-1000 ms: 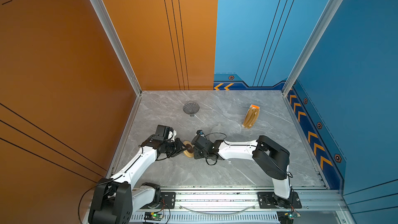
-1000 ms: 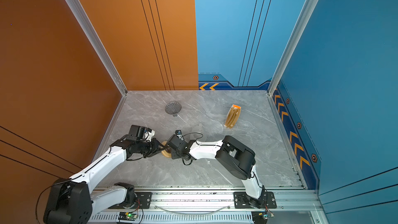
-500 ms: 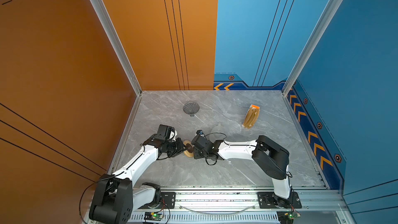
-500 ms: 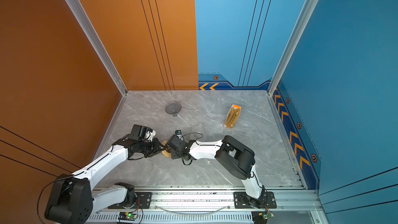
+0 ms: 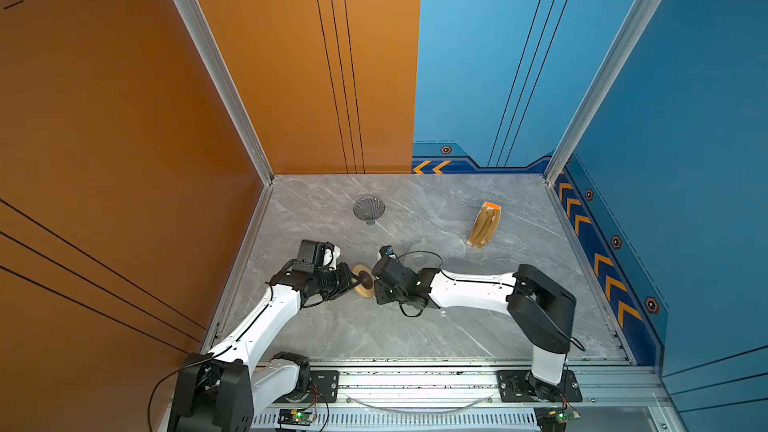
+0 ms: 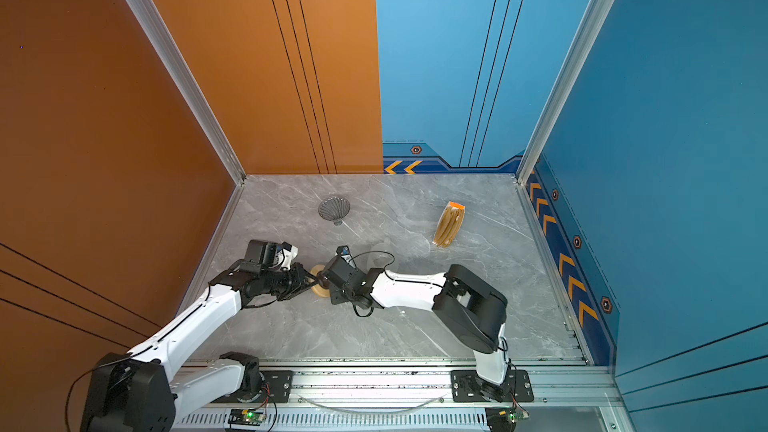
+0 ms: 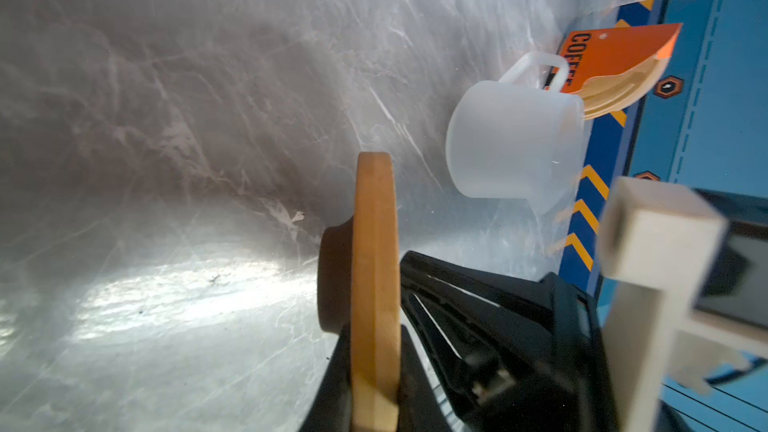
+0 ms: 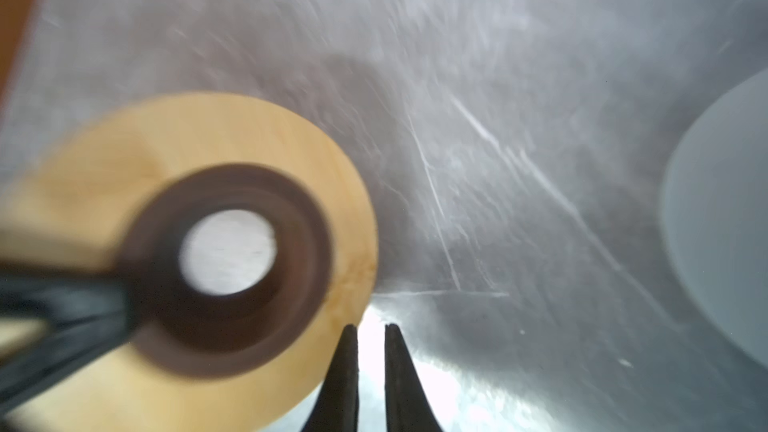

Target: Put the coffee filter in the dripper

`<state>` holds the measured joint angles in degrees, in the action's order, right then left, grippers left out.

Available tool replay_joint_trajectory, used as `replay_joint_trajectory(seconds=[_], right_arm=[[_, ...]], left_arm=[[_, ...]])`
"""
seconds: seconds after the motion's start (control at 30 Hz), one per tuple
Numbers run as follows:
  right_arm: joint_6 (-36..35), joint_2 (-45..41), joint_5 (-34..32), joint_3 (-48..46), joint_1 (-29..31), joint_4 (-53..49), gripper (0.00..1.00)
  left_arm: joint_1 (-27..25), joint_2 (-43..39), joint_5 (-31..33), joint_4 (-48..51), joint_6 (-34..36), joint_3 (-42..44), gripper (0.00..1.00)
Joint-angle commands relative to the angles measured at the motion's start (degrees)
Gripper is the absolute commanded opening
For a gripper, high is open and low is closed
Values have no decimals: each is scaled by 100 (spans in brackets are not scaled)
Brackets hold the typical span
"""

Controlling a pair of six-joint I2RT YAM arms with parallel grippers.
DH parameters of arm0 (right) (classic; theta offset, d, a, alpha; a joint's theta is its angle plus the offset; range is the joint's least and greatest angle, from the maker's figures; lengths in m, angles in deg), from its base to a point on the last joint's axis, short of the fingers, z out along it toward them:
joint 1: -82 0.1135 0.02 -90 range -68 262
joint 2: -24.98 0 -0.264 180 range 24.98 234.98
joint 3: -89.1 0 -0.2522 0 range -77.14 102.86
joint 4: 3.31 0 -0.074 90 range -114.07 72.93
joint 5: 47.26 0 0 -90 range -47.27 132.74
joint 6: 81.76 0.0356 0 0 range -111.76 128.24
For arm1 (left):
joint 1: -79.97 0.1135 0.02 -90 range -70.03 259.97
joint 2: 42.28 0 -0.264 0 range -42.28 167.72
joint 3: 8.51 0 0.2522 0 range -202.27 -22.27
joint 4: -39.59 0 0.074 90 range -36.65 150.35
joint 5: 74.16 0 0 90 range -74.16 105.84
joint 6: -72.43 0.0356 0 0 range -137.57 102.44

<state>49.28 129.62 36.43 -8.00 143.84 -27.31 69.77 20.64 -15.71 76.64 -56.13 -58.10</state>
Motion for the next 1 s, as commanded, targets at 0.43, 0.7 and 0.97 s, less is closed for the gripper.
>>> replay_joint_trajectory(seconds=[0.43,0.7,0.97], right_arm=[[-1294,-2220,-725,-163,110,-1564,45],[-1277,-3220,-1072,-678,47,-1777,91],[-1423,-4202,-976,-898,-344,-1979,100]], left_arm=[[52,63,-1234,-866,137,-747,14],[-184,288,-1650,-1588,-151,-966,14],[-474,808,-1824,-2452,-646,-1150,13]])
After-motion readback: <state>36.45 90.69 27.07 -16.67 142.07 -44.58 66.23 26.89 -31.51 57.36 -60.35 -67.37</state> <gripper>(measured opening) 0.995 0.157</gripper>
